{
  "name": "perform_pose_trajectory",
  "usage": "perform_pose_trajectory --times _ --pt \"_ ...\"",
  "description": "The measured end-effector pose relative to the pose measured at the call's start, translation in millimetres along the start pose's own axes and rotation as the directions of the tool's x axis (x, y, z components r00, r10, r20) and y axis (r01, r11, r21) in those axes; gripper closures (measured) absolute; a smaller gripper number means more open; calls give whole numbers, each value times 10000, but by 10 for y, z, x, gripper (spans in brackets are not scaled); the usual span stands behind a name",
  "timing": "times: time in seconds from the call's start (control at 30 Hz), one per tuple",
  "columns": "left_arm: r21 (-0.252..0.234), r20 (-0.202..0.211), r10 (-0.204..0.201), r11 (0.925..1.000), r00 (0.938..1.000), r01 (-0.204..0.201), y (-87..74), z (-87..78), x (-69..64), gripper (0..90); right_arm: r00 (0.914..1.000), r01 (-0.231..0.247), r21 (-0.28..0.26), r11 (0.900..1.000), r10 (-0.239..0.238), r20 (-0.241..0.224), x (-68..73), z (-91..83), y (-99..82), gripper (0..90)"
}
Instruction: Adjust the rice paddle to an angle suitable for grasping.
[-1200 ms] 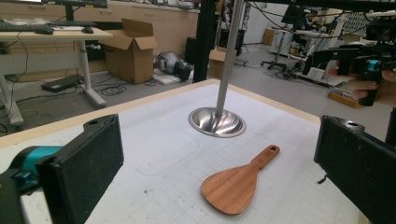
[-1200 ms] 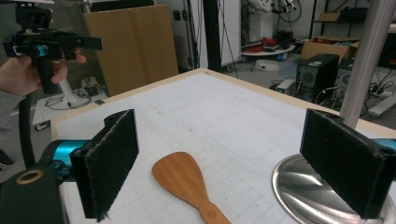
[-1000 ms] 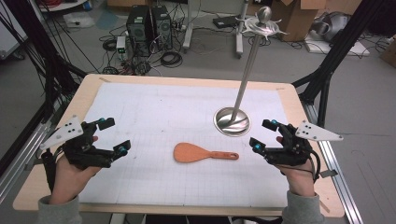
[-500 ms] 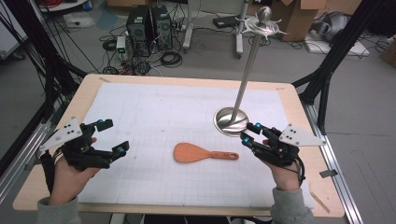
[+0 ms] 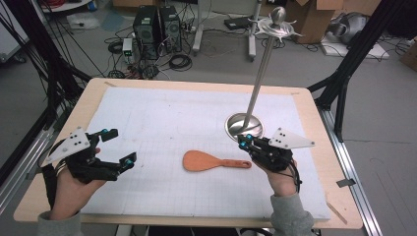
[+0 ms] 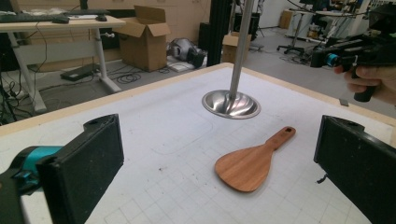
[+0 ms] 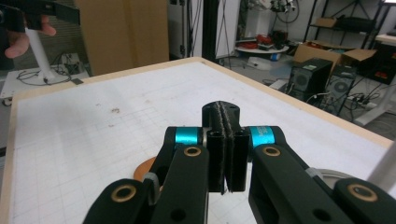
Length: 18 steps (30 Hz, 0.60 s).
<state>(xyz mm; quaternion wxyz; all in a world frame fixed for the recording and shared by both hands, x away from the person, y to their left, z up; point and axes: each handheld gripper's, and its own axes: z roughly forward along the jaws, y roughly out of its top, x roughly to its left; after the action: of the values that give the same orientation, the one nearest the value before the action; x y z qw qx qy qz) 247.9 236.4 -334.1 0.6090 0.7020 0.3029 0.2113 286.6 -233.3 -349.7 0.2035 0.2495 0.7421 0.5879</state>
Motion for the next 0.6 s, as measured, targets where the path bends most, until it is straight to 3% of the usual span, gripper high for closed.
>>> perform_pose_trajectory --times 0.1,0.37,0.4,0.6 --pt "-11 4 -35 10000 10000 35 -11 -3 8 18 9999 20 82 10000 -19 -124 5 61 -5 894" --pt "-16 85 -134 9999 9999 134 -23 14 21 18 9984 149 905 9958 -99 -560 68 306 -66 893" --pt "-41 72 -165 9999 9998 165 -23 16 22 18 9982 121 1137 9934 -54 -591 81 370 -80 893" --pt "66 80 -178 9998 9998 177 -41 51 34 18 9965 -67 1380 9904 180 -814 74 540 -85 893"
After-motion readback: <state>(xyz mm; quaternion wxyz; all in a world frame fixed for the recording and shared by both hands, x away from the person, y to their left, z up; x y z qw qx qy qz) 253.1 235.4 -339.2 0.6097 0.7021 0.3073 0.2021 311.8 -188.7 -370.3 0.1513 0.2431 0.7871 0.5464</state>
